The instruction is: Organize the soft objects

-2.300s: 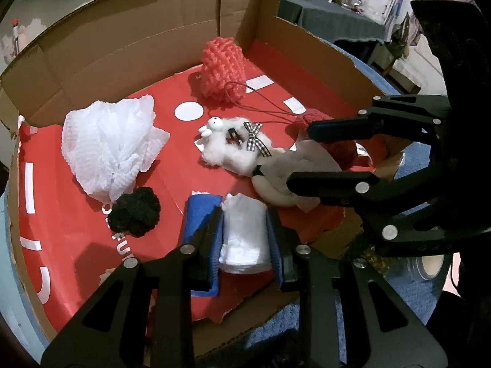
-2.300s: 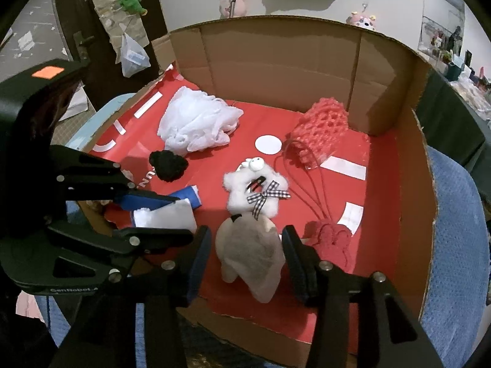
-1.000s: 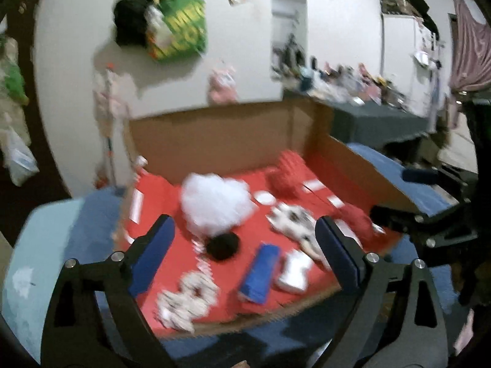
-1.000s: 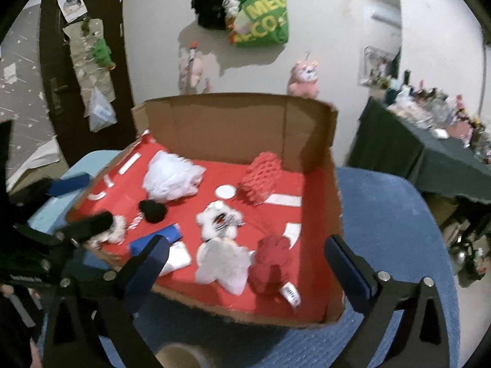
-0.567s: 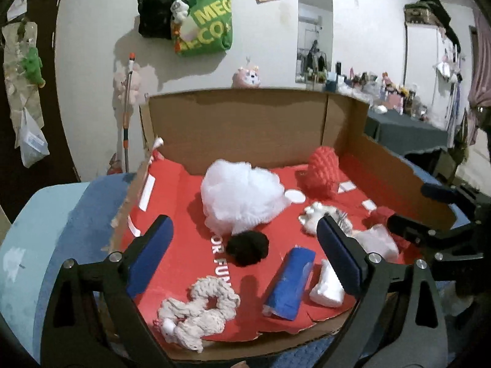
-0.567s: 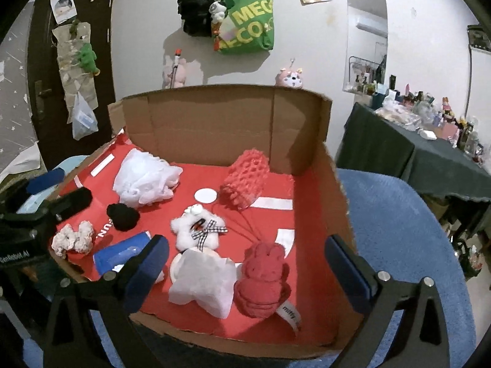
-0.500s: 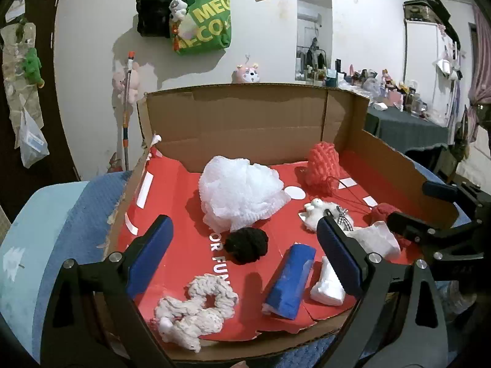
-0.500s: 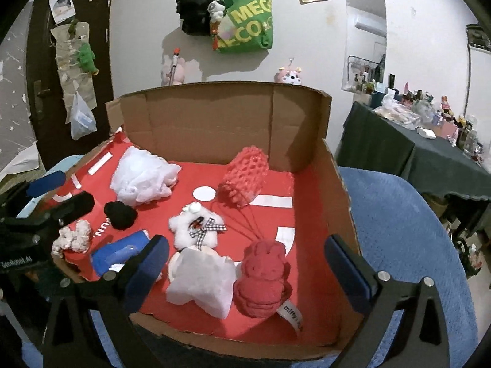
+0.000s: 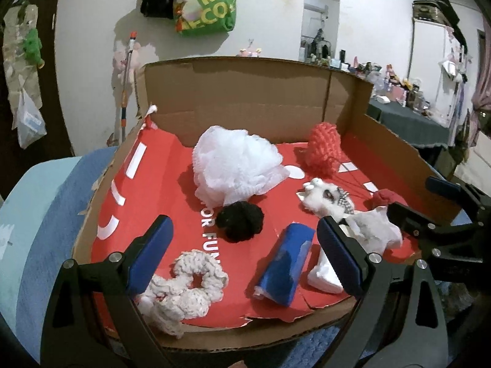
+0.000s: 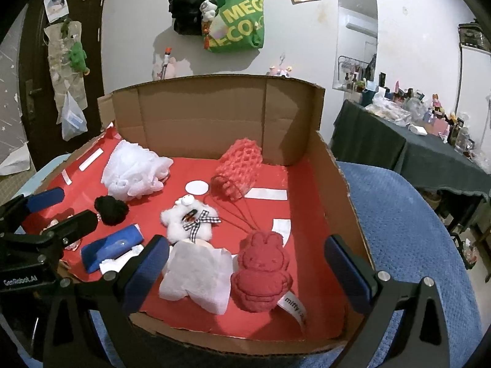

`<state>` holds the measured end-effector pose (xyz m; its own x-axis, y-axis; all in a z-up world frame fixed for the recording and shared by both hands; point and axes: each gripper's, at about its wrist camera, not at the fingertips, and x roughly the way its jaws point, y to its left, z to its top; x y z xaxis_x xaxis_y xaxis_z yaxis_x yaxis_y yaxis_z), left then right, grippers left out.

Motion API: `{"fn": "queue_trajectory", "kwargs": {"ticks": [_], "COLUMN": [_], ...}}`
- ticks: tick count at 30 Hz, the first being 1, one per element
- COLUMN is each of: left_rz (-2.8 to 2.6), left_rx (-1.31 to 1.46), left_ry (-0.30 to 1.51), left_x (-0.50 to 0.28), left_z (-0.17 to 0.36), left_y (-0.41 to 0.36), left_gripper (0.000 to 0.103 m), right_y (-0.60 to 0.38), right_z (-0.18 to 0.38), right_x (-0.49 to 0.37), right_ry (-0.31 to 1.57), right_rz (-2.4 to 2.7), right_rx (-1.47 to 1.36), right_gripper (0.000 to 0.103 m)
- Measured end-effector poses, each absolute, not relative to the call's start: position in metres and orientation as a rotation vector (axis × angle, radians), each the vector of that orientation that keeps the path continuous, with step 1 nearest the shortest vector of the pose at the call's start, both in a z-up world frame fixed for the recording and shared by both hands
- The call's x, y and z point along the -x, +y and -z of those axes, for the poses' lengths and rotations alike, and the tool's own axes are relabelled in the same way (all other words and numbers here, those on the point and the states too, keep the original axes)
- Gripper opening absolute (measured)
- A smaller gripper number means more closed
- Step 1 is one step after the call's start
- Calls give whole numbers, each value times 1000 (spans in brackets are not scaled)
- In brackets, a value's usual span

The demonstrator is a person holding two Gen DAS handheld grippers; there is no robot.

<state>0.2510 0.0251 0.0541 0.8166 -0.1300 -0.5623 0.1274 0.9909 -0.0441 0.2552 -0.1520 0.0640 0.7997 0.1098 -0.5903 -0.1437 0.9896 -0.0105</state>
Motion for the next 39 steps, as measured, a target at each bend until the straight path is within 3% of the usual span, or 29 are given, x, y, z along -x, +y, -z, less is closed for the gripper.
{"fn": "queue_trajectory", "kwargs": {"ticks": [39], "left_rz": [133], "left_rx": [-15], "left_ry": [622], "left_x": [-254], "left_z": [-49], "left_y": [23], "left_gripper": [96], "right_y": [-150], "right_z": [-61], "right_x": [-255], "right_ry": [612], "right_rz": [-109], "right_rx": [67], "right_gripper": [103]}}
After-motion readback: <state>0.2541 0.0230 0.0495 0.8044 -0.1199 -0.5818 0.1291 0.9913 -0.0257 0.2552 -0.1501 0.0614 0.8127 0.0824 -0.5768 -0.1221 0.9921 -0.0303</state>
